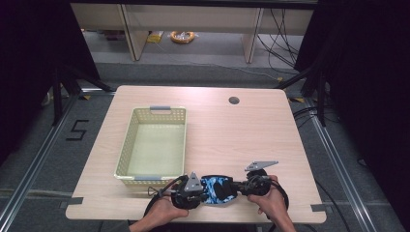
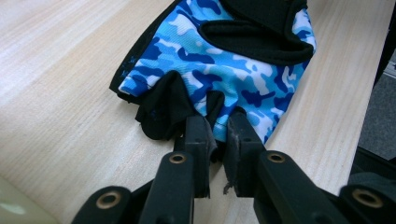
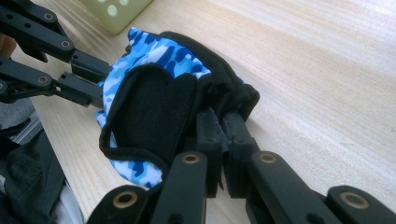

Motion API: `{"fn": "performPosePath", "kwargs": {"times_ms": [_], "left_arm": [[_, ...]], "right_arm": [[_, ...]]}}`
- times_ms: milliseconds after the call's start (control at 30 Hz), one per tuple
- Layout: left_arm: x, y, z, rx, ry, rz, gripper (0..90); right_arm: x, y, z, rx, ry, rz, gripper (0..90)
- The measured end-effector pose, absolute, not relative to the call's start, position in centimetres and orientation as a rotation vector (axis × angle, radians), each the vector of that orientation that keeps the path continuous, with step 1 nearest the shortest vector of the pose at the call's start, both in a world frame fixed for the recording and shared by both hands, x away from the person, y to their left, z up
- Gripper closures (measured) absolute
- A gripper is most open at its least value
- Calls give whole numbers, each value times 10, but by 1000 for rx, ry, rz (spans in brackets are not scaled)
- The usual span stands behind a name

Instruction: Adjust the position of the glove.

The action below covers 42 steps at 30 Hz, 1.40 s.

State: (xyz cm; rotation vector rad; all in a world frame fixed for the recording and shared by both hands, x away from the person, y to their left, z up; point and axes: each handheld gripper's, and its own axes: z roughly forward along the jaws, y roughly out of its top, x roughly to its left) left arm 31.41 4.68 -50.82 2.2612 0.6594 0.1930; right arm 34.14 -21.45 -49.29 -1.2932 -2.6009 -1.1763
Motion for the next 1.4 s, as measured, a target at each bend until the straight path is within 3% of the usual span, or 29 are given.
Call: {"fn": "performPosePath", "kwargs": {"times_ms": [1400], "left_arm": [[312, 53, -486, 2232, 613, 219, 808]], "right_arm": [[335, -218, -481, -1247, -2550, -1320, 874]]}}
